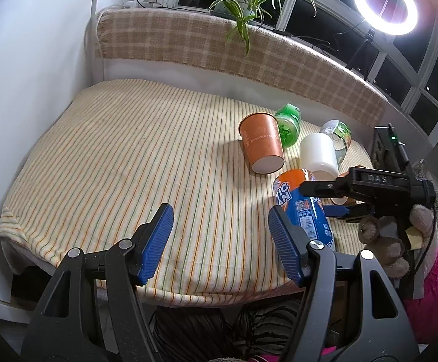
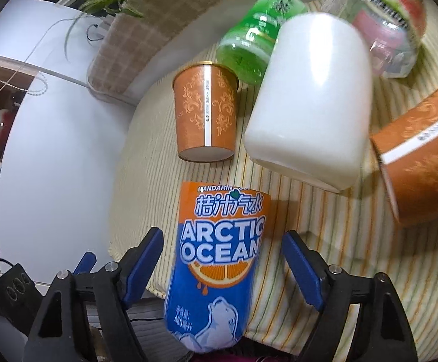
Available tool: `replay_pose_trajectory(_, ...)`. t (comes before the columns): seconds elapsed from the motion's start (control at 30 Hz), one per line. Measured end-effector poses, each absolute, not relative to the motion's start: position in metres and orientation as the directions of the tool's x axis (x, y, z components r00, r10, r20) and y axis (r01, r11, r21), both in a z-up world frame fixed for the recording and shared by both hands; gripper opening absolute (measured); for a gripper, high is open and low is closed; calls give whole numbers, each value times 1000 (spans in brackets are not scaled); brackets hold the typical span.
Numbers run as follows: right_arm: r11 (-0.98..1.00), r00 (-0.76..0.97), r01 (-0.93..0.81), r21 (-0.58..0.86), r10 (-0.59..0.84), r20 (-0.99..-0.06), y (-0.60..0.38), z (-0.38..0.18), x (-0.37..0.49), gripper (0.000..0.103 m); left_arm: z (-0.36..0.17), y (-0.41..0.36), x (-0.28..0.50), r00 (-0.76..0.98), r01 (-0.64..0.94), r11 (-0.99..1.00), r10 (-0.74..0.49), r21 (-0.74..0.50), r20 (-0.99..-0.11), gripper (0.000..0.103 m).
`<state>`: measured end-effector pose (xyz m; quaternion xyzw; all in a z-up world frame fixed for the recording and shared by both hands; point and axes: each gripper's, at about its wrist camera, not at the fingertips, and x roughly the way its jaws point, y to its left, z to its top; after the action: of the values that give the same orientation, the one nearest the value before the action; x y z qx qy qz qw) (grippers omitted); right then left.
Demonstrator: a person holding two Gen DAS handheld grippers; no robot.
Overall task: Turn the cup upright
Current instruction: 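Grasp the bottle with the right gripper while the left gripper releases it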
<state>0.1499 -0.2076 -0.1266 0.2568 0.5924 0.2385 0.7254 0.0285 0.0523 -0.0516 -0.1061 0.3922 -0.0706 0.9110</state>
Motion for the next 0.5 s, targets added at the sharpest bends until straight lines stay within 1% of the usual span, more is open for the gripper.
replay_pose_trajectory(0.13, 720, 145, -26, 694, 689, -710, -204, -135, 153, 64, -54, 54, 28, 680, 36, 967, -208, -251, -704, 67)
replay_pose_trajectory(0.33, 737, 244, -126, 664, 671, -700, -202, -105, 141, 64, -54, 57, 29, 682, 28, 966, -207, -258, -701, 67)
replay_pose_trajectory(0.5, 789, 362, -230, 569, 612, -703, -196, -78, 132, 63, -53, 53, 30, 682, 40, 964, -220, -265, -697, 67)
